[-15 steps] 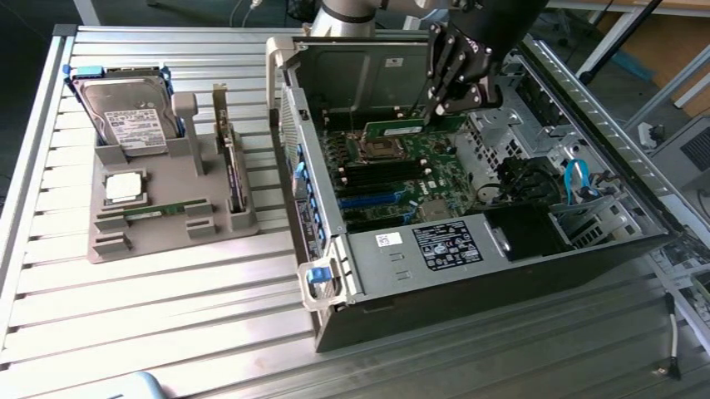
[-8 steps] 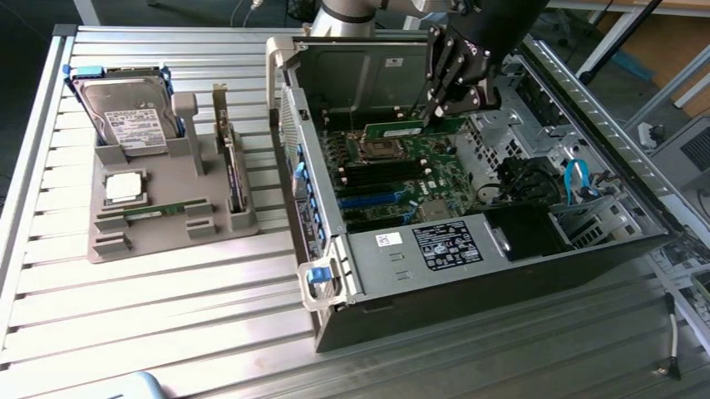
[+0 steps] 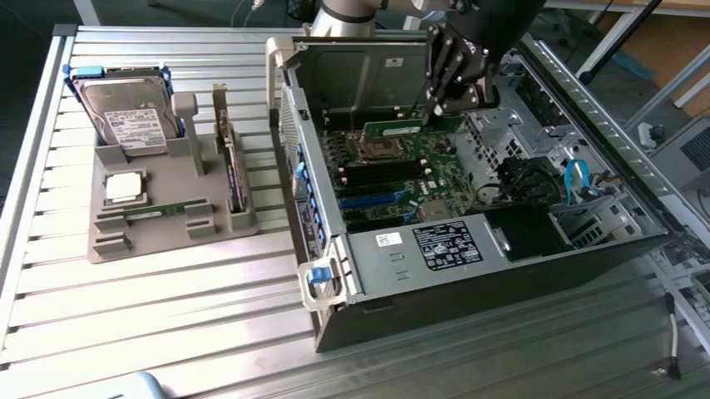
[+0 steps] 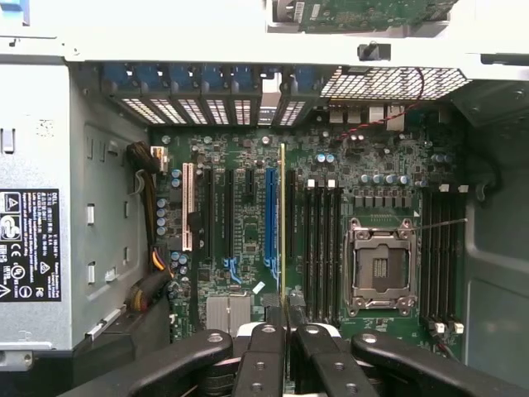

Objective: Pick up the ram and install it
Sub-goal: 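Pick up the ram and move it above insertion slot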

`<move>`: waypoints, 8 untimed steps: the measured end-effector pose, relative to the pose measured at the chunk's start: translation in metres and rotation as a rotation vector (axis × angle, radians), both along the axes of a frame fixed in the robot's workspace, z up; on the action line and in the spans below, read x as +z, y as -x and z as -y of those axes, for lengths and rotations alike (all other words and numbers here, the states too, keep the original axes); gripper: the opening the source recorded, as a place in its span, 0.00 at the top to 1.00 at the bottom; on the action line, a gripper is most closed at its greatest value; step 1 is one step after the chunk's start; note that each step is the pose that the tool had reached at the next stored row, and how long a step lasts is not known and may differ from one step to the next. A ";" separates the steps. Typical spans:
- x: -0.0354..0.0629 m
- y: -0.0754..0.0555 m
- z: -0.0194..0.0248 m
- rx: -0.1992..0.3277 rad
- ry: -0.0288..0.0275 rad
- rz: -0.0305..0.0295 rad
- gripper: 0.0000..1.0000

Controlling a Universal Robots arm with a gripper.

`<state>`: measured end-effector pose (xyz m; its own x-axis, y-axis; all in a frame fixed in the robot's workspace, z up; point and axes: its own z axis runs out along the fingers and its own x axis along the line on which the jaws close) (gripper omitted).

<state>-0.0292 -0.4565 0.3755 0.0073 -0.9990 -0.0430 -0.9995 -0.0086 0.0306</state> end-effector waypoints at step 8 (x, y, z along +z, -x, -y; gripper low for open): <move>-0.0007 0.000 -0.0084 0.000 0.0001 -0.0001 0.88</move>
